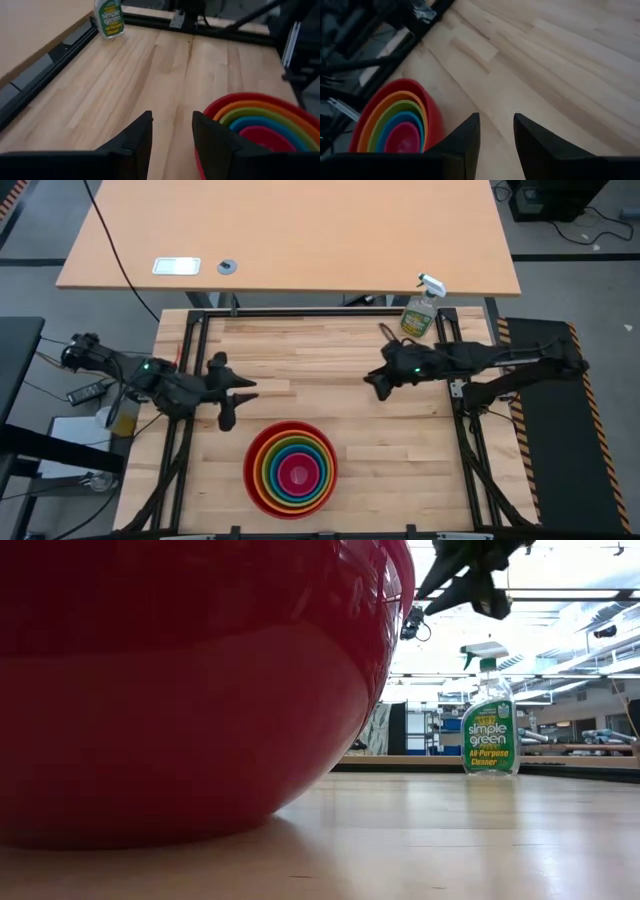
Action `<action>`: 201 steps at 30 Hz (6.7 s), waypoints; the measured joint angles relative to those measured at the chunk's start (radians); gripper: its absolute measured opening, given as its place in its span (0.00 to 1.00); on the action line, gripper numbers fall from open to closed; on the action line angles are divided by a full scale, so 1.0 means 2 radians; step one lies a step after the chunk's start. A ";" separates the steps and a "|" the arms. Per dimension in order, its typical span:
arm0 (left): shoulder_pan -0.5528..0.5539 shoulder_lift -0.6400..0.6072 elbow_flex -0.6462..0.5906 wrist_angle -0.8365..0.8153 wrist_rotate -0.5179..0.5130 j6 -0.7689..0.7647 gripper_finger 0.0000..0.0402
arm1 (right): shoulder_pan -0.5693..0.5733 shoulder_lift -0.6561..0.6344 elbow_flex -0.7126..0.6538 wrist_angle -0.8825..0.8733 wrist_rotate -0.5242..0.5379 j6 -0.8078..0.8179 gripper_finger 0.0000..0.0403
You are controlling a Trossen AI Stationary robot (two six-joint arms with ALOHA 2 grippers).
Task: Nest bowls inside each other
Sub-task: Return to Home Position
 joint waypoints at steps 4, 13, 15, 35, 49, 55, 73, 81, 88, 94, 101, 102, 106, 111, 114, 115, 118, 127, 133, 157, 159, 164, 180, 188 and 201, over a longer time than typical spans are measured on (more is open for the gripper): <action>0.011 -0.034 -0.048 0.052 0.008 -0.021 0.35 | -0.011 -0.049 -0.038 0.024 0.000 0.000 0.31; 0.038 -0.119 -0.115 0.069 0.013 -0.071 0.35 | -0.047 -0.153 -0.115 0.050 -0.007 -0.001 0.31; 0.046 -0.143 -0.128 0.069 0.013 -0.080 0.35 | -0.059 -0.177 -0.134 0.063 -0.012 0.000 0.31; 0.111 -0.324 -0.243 0.106 0.009 -0.177 0.35 | -0.144 -0.329 -0.305 0.217 -0.044 0.054 0.31; 0.141 -0.388 -0.305 0.171 0.007 -0.182 0.35 | -0.207 -0.474 -0.338 0.189 -0.042 0.043 0.31; 0.162 -0.402 -0.309 0.167 0.007 -0.174 0.35 | -0.228 -0.513 -0.338 0.142 -0.056 0.046 0.28; 0.242 -0.401 -0.309 0.146 0.024 -0.159 0.35 | -0.266 -0.542 -0.429 0.235 -0.096 0.082 0.20; 0.240 -0.401 -0.309 0.151 0.025 -0.159 0.35 | -0.273 -0.543 -0.478 0.326 -0.097 0.103 0.20; 0.240 -0.401 -0.309 0.152 0.026 -0.161 0.35 | -0.283 -0.543 -0.495 0.328 -0.105 0.115 0.20; 0.240 -0.401 -0.309 0.152 0.026 -0.161 0.35 | -0.284 -0.543 -0.505 0.337 -0.111 0.124 0.20; 0.240 -0.401 -0.309 0.152 0.026 -0.156 0.35 | -0.284 -0.542 -0.505 0.336 -0.111 0.122 0.19; 0.240 -0.401 -0.309 0.148 0.026 -0.156 0.35 | -0.284 -0.542 -0.505 0.336 -0.111 0.122 0.19; 0.240 -0.401 -0.309 0.133 0.026 -0.155 0.35 | -0.285 -0.542 -0.505 0.336 -0.110 0.122 0.19; 0.240 -0.401 -0.309 0.102 0.025 -0.150 0.35 | -0.284 -0.542 -0.505 0.336 -0.103 0.114 0.19; 0.240 -0.401 -0.309 0.081 0.015 -0.150 0.35 | -0.284 -0.542 -0.505 0.337 -0.080 0.113 0.19; 0.240 -0.401 -0.309 0.074 0.009 -0.155 0.35 | -0.284 -0.542 -0.505 0.338 -0.074 0.112 0.19; 0.240 -0.401 -0.309 0.050 -0.017 -0.159 0.35 | -0.284 -0.542 -0.505 0.339 -0.060 0.107 0.19; 0.240 -0.400 -0.309 0.031 -0.042 -0.134 0.35 | -0.284 -0.542 -0.505 0.335 -0.056 0.010 0.19; 0.240 -0.401 -0.309 0.019 -0.042 -0.023 0.35 | -0.284 -0.539 -0.505 0.301 -0.056 -0.288 0.19; 0.240 -0.400 -0.309 0.021 -0.042 0.024 0.35 | -0.284 -0.538 -0.505 0.306 -0.056 -0.380 0.19; 0.240 -0.400 -0.309 0.021 -0.042 0.023 0.35 | -0.284 -0.538 -0.505 0.306 -0.056 -0.380 0.19; 0.240 -0.400 -0.309 0.021 -0.042 0.023 0.35 | -0.284 -0.538 -0.505 0.306 -0.056 -0.380 0.19; 0.240 -0.400 -0.309 0.021 -0.041 0.023 0.35 | -0.284 -0.538 -0.505 0.306 -0.056 -0.380 0.19; 0.240 -0.400 -0.309 0.021 -0.041 0.023 0.35 | -0.284 -0.538 -0.505 0.306 -0.056 -0.380 0.19; 0.240 -0.400 -0.309 0.021 -0.041 0.023 0.35 | -0.284 -0.538 -0.505 0.306 -0.056 -0.380 0.19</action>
